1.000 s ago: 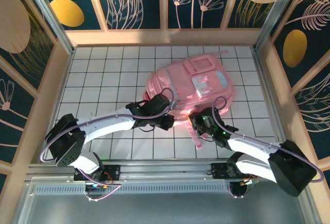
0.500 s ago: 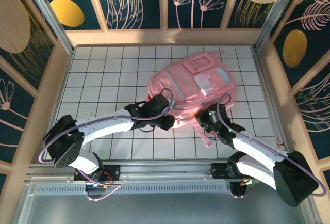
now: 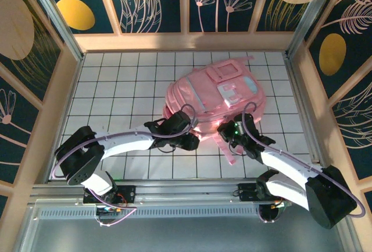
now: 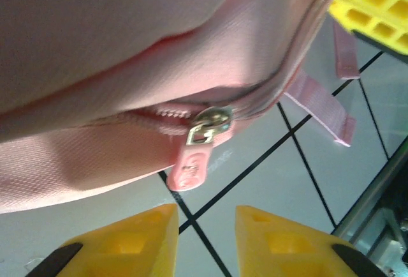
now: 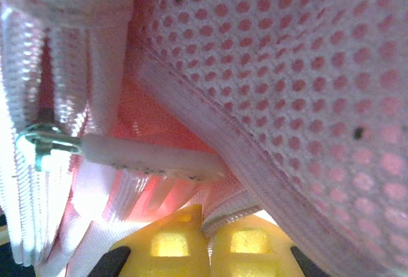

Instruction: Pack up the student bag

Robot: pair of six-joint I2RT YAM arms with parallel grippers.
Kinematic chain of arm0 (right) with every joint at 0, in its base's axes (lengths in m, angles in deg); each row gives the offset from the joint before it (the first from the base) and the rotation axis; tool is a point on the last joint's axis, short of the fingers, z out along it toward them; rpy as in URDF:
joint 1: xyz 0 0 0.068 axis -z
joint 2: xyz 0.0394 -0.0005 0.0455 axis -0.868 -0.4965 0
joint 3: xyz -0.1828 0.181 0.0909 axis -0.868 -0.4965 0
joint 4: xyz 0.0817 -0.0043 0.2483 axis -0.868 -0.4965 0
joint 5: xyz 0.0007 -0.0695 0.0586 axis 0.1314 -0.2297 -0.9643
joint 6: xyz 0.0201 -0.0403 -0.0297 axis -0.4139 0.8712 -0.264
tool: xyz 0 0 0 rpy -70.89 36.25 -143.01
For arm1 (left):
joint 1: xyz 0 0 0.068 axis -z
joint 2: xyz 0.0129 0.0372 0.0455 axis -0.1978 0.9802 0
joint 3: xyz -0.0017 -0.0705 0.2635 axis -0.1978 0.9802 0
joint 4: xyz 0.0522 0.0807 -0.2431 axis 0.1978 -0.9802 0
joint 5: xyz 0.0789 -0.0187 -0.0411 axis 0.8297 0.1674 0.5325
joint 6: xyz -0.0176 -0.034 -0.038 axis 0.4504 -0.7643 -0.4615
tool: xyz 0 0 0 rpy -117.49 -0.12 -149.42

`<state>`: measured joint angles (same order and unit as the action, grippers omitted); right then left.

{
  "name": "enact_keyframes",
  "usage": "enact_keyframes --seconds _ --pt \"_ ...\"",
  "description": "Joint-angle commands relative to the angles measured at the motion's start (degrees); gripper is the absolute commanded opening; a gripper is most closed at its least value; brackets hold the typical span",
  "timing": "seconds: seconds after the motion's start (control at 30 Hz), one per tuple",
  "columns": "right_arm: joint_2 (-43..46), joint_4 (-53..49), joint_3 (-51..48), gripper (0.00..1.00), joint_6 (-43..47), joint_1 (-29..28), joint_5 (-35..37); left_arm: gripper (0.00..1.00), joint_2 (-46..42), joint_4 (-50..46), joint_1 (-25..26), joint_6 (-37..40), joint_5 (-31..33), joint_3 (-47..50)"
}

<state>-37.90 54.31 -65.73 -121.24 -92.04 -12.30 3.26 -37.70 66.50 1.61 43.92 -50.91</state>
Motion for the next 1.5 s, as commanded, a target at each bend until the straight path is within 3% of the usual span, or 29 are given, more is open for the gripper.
enact_keyframes --seconds 0.0,0.23,0.33,0.47,0.87,1.03,1.2,1.47 --pt "2.19 1.1 3.17 0.0 -0.29 0.17 -1.92 0.32 -3.22 3.02 0.21 -3.0 1.3 1.88" --pt "2.85 0.1 5.29 0.0 -0.57 0.14 -3.46 0.66 -10.01 7.2 -2.66 -5.89 1.52 8.12" --pt "3.24 -0.49 6.22 0.0 -0.9 0.14 -4.52 0.74 -10.68 9.92 -4.02 -5.49 -1.72 9.21" --pt "3.78 -1.18 7.3 0.0 -1.18 0.12 -5.24 0.76 -9.18 12.36 -4.34 -3.97 -4.53 8.15" --pt "3.92 -0.63 8.12 0.0 -2.59 0.13 -6.8 0.65 -3.12 13.65 -6.25 -1.63 -5.42 4.38" --pt "3.75 0.35 7.26 0.0 -2.95 0.11 -7.17 0.48 -3.65 14.76 -7.18 -1.76 -5.84 4.54" --pt "3.17 1.55 6.73 0.0 -3.47 0.15 -7.63 0.44 -1.95 15.35 -7.45 -1.6 -6.8 3.63" --pt "2.19 1.58 6.36 0.0 -3.08 0.05 -7.49 0.18 -1.6 14.94 -7.46 -1.04 -7.6 1.89"
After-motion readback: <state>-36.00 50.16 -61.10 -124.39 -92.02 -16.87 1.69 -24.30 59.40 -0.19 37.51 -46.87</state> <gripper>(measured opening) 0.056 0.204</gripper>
